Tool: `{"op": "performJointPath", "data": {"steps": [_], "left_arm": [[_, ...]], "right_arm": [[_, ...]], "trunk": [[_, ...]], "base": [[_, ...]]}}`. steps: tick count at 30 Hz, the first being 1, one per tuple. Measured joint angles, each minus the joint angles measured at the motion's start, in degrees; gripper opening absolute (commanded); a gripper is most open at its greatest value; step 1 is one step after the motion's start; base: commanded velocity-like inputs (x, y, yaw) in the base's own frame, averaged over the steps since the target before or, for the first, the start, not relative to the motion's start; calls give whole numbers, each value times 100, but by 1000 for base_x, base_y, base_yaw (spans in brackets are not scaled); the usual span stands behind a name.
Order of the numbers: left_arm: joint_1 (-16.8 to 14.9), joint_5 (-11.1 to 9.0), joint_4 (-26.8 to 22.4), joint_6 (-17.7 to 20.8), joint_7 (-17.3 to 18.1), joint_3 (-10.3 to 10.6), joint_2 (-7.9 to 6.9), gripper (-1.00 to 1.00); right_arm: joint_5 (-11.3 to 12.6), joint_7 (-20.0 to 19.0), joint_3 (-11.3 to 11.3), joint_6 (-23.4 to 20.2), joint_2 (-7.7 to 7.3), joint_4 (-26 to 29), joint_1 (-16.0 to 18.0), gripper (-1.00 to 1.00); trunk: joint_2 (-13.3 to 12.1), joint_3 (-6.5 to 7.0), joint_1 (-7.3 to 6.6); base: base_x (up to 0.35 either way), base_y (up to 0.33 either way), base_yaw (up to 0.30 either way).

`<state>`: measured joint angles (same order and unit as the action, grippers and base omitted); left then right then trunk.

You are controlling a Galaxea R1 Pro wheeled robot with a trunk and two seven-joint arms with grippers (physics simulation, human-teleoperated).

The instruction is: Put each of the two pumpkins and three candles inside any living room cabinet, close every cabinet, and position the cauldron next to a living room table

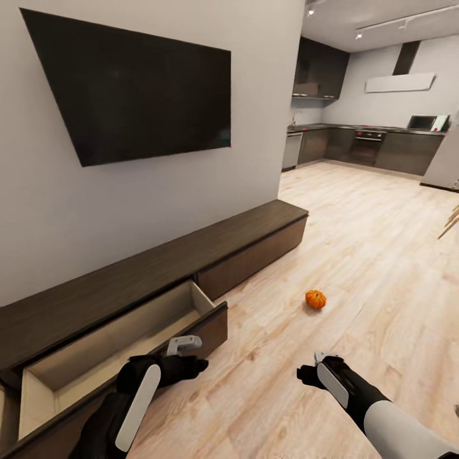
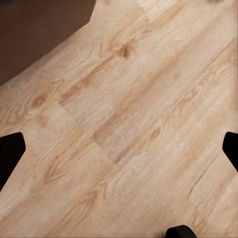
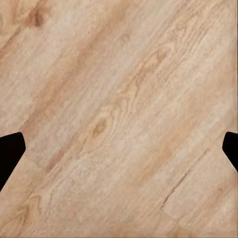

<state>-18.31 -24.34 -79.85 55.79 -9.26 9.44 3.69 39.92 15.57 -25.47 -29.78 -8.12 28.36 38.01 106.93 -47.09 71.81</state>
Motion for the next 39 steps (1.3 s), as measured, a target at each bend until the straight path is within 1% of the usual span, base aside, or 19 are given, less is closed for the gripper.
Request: {"op": "performJointPath", "data": {"steps": [5, 9, 17, 39], "left_arm": [[-3, 13, 2, 0, 11, 2, -12, 100], [-3, 14, 1, 6, 23, 3, -16, 100], [-3, 0, -23, 8, 34, 3, -24, 100], [-3, -3, -64, 17, 43, 11, -29, 100]], "right_arm": [[0, 7, 0, 70, 2, -3, 0, 100], [0, 9, -5, 286, 2, -24, 0, 100], [0, 11, -6, 554, 4, -243, 0, 100], [9, 11, -3, 600, 3, -266, 0, 100]], "trunk": [[0, 18, 0], [0, 32, 0], [0, 62, 0], [0, 150, 0]], "base": [[0, 0, -273], [0, 0, -273], [0, 0, -273], [0, 0, -273]]}}
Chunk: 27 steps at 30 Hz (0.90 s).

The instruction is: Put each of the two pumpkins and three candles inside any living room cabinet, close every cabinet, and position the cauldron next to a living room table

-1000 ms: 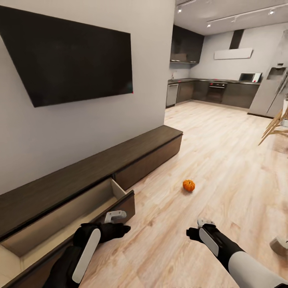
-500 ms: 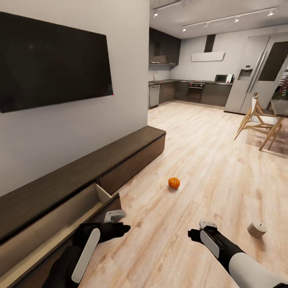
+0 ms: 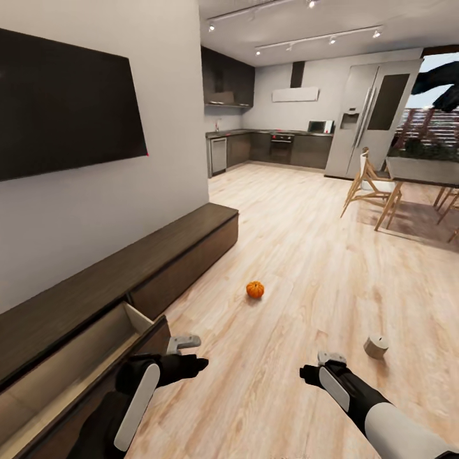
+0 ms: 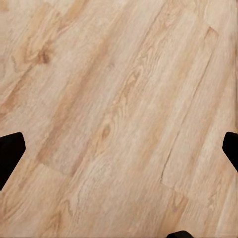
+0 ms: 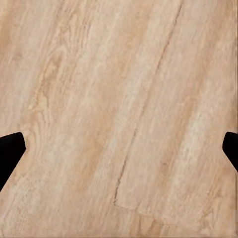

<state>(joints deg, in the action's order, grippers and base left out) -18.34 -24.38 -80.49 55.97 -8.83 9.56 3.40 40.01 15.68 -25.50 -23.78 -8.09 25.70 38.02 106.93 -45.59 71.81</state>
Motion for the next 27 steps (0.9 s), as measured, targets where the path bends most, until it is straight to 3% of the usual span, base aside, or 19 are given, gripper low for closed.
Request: {"op": "performJointPath", "data": {"steps": [27], "left_arm": [[0, 2, -4, 3, 0, 0, -9, 100]], "right_arm": [[-4, 9, -4, 123, 7, -6, 0, 100]], "trunk": [[0, 115, 0]], "base": [[0, 0, -272]]}}
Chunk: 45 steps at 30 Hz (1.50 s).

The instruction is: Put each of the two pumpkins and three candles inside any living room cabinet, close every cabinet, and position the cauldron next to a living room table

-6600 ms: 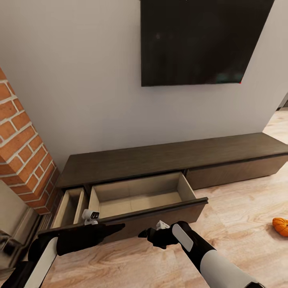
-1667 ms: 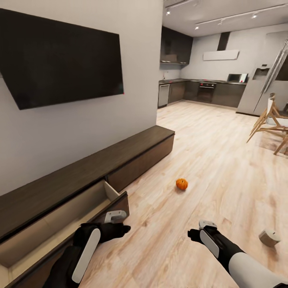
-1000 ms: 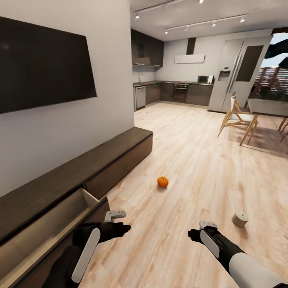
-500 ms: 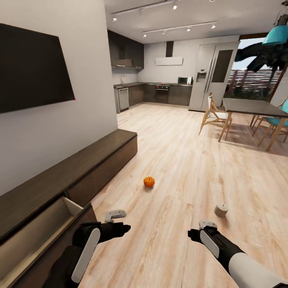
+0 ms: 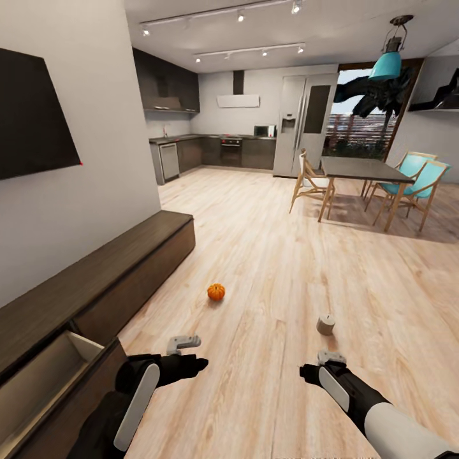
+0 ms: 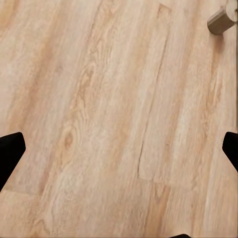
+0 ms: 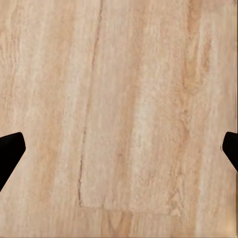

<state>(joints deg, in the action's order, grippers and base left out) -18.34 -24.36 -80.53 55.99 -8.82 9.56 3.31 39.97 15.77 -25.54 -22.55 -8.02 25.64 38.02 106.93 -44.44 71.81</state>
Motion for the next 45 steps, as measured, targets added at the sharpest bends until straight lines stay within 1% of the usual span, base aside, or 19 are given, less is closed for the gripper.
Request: {"op": "performJointPath", "data": {"steps": [12, 24, 30, 45], "left_arm": [[0, 1, 8, -3, 0, -8, -5, 100], [0, -7, -1, -3, 0, -4, 0, 100], [0, -1, 7, -3, 0, -11, -7, 100], [1, 1, 8, -3, 0, -18, -11, 100]], "right_arm": [[-12, 1, -9, 79, 1, -1, 0, 100], [-41, 1, -16, 86, 1, 3, 0, 100], [-52, 1, -17, 90, 1, 5, 0, 100], [-51, 27, -24, 174, 33, 4, 0, 100]], "trunk": [[0, 52, 0], [0, 107, 0], [0, 118, -2], [0, 119, -3]], "base": [[0, 0, -271], [65, 32, -245], [89, 1, -60], [313, 0, -2]]}}
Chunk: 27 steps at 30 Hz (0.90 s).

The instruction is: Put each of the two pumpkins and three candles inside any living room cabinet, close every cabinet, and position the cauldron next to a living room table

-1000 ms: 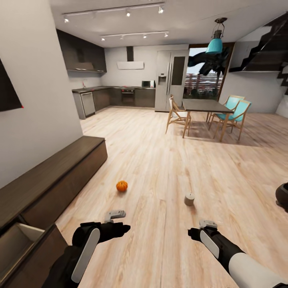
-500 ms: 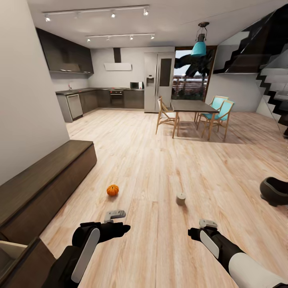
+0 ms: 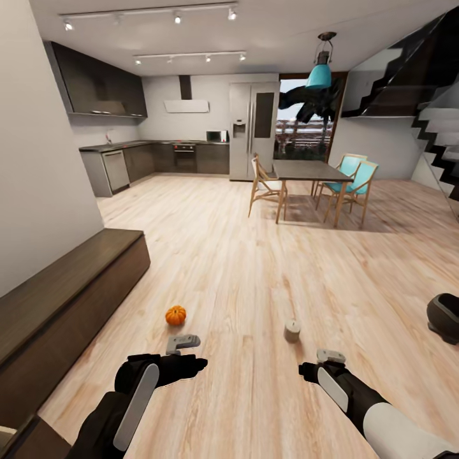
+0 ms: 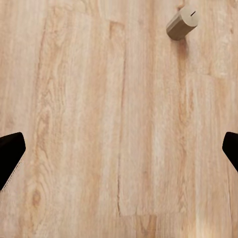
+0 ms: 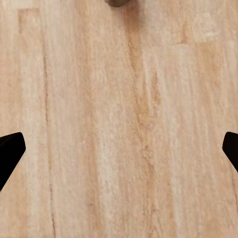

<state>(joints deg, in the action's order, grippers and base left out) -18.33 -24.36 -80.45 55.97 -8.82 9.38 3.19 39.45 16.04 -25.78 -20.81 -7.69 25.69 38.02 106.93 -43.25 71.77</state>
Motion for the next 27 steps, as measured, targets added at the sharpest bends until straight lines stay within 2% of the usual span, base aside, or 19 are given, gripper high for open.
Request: {"op": "performJointPath", "data": {"steps": [11, 27], "left_arm": [[-1, 0, 0, 3, 0, 0, -1, 100], [0, 3, 6, 0, 0, 0, 5, 100]], "right_arm": [[-7, -2, -2, 69, 3, -3, -1, 100], [6, 43, -1, 32, 9, 0, 0, 100]], "trunk": [[0, 25, 0], [0, 28, 3]], "base": [[322, 89, -161], [148, 121, -10]]}}
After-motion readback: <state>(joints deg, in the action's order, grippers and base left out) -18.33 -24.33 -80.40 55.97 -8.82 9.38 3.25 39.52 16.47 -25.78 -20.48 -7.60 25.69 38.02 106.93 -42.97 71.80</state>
